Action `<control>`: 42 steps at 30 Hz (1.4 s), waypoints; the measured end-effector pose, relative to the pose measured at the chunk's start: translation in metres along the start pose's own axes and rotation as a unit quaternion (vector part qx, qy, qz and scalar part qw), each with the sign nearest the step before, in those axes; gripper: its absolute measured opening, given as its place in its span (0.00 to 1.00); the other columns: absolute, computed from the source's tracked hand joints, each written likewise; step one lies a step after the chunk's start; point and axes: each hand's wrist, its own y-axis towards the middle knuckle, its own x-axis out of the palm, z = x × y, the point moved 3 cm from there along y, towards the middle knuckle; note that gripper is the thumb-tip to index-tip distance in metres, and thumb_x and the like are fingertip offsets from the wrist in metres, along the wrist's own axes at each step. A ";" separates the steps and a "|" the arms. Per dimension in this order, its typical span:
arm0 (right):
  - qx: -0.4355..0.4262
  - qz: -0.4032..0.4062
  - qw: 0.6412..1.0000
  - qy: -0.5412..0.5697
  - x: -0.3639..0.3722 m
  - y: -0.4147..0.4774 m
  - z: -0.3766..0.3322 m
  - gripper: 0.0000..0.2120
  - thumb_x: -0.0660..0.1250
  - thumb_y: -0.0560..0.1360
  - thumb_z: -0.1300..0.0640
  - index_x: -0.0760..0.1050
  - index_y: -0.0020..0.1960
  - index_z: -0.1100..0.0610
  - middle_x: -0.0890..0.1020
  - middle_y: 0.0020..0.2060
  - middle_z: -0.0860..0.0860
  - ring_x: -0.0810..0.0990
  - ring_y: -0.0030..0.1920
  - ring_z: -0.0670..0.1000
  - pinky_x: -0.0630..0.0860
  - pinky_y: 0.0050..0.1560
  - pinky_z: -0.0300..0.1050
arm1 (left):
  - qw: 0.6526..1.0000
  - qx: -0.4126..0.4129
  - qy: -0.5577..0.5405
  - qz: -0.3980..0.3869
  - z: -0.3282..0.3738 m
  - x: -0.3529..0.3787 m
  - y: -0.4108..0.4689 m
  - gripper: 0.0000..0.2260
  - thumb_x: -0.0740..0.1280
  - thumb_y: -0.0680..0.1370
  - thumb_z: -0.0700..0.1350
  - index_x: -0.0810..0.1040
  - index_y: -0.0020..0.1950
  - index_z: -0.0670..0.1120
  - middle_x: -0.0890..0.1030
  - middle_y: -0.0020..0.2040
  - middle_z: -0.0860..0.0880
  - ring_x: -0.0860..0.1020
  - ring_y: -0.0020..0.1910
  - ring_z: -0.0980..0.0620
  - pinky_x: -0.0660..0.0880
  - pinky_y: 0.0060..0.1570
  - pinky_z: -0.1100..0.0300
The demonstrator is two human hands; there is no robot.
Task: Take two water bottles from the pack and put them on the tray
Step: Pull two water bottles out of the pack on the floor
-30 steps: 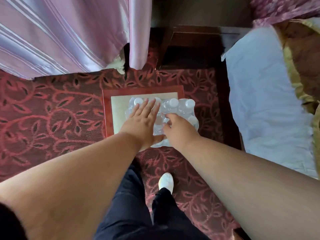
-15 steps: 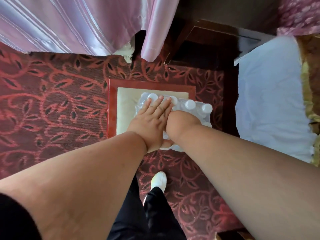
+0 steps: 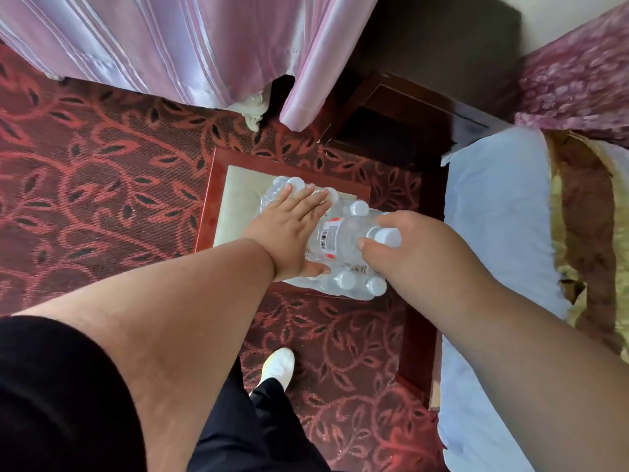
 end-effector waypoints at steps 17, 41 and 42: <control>0.163 -0.016 0.975 0.147 -0.023 0.147 -0.018 0.21 0.67 0.68 0.37 0.79 0.48 0.54 0.79 0.39 0.53 0.78 0.35 0.53 0.76 0.36 0.45 | 0.996 0.024 -0.087 0.001 -0.002 -0.001 -0.009 0.59 0.51 0.65 0.80 0.12 0.67 0.49 0.24 0.73 0.52 0.18 0.69 0.58 0.27 0.74 0.54; 0.163 0.035 0.953 0.253 0.062 0.124 -0.004 0.20 0.51 0.83 0.46 0.75 0.66 0.54 0.80 0.58 0.58 0.79 0.58 0.61 0.73 0.53 0.52 | 0.900 -0.288 -0.319 0.074 0.049 -0.022 0.002 0.46 0.62 0.71 0.64 0.48 0.82 0.47 0.70 0.72 0.44 0.65 0.73 0.43 0.64 0.72 0.44; 0.158 0.041 0.954 0.252 0.062 0.119 0.004 0.23 0.51 0.82 0.42 0.77 0.61 0.55 0.82 0.55 0.57 0.81 0.52 0.58 0.75 0.48 0.49 | 0.902 -0.291 -0.311 0.073 0.049 -0.021 0.002 0.45 0.63 0.72 0.64 0.49 0.82 0.47 0.72 0.71 0.44 0.66 0.72 0.42 0.64 0.72 0.44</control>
